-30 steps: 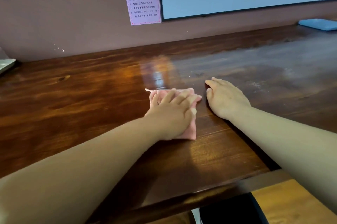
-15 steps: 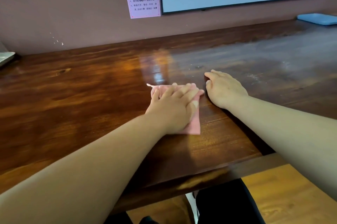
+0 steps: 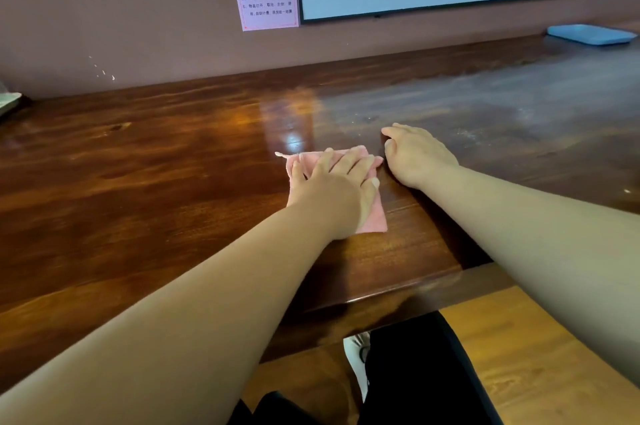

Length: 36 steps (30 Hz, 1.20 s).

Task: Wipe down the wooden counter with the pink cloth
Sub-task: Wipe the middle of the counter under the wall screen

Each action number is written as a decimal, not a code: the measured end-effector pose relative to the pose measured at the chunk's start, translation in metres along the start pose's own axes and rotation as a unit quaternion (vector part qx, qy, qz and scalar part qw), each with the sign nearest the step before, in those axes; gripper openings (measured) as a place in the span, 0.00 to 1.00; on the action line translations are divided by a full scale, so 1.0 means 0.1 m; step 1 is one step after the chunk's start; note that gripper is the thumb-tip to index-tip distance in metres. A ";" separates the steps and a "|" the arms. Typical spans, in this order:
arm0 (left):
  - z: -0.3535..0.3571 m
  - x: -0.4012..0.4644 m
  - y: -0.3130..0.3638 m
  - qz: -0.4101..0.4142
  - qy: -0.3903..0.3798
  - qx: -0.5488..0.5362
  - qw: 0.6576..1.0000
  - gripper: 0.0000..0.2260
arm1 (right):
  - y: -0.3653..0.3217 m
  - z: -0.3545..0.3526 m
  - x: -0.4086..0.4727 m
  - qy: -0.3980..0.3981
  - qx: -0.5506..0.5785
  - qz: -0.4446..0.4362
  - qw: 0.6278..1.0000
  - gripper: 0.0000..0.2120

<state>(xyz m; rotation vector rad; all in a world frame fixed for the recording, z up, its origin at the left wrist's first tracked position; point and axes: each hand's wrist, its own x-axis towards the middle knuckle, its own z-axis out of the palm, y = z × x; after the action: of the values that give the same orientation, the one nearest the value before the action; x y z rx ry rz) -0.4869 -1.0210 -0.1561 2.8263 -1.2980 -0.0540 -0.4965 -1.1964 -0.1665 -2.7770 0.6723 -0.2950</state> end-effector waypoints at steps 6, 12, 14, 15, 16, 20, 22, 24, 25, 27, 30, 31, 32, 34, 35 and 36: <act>0.15 -0.48 -0.06 0.083 0.025 0.032 0.996 0.26 | 0.01 0.02 -0.01 0.005 0.014 0.000 1.000 0.22; 0.07 -0.37 0.09 0.023 0.007 -0.007 1.000 0.23 | -0.01 -0.01 -0.06 0.026 0.032 -0.004 0.999 0.21; 0.20 -0.60 0.05 0.066 0.049 0.005 0.997 0.24 | -0.02 -0.03 -0.08 0.036 0.040 -0.017 0.998 0.21; 0.23 -0.64 0.03 0.075 0.061 0.006 0.995 0.24 | -0.02 -0.04 -0.08 0.037 0.039 -0.023 0.998 0.21; 0.22 -0.62 0.01 0.066 0.058 -0.003 0.996 0.24 | -0.03 -0.06 -0.08 0.037 0.038 -0.025 0.998 0.21; 0.02 -0.36 0.04 -0.022 0.001 -0.021 1.000 0.23 | -0.15 -0.11 -0.07 0.048 0.052 0.001 0.997 0.21; 0.02 -0.47 0.04 -0.004 0.007 -0.008 1.000 0.24 | -0.26 -0.09 -0.09 0.037 0.056 0.016 0.998 0.21; 0.15 -0.71 0.00 0.040 0.035 0.010 0.999 0.26 | -0.35 -0.04 -0.14 0.009 0.059 0.018 0.998 0.22; 0.20 -0.83 -0.03 0.055 0.053 0.018 0.997 0.28 | -0.37 0.01 -0.17 -0.001 0.053 0.013 0.999 0.22; 0.22 -0.85 -0.09 0.043 0.067 0.011 0.997 0.27 | -0.37 0.08 -0.24 -0.002 0.024 0.004 1.000 0.21; 0.07 -0.62 -0.14 -0.044 0.028 -0.022 0.998 0.23 | -0.36 0.10 -0.27 0.002 0.003 0.000 1.000 0.22; 0.04 -0.58 -0.13 -0.059 0.019 -0.024 0.998 0.23 | -0.37 0.09 -0.27 -0.002 0.001 0.001 1.000 0.22; 0.02 -0.60 -0.13 -0.059 0.020 -0.016 0.998 0.23 | -0.37 0.09 -0.27 -0.006 0.000 0.000 1.000 0.23; 0.07 -0.78 -0.16 -0.015 0.032 0.016 0.999 0.24 | -0.37 0.09 -0.27 -0.005 0.001 -0.002 1.000 0.23; 0.11 -0.92 -0.18 0.014 0.034 0.044 0.998 0.25 | -0.37 0.09 -0.28 -0.003 0.000 -0.003 1.000 0.23; 0.13 -1.01 -0.21 0.036 0.032 0.070 0.996 0.27 | -0.37 0.10 -0.29 0.000 -0.002 -0.005 1.000 0.23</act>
<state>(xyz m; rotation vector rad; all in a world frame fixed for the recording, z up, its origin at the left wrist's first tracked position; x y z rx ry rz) -0.5379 -0.9309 -0.1684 2.8643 -1.4430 0.1319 -0.5041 -1.1487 -0.1688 -2.7844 0.6606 -0.2967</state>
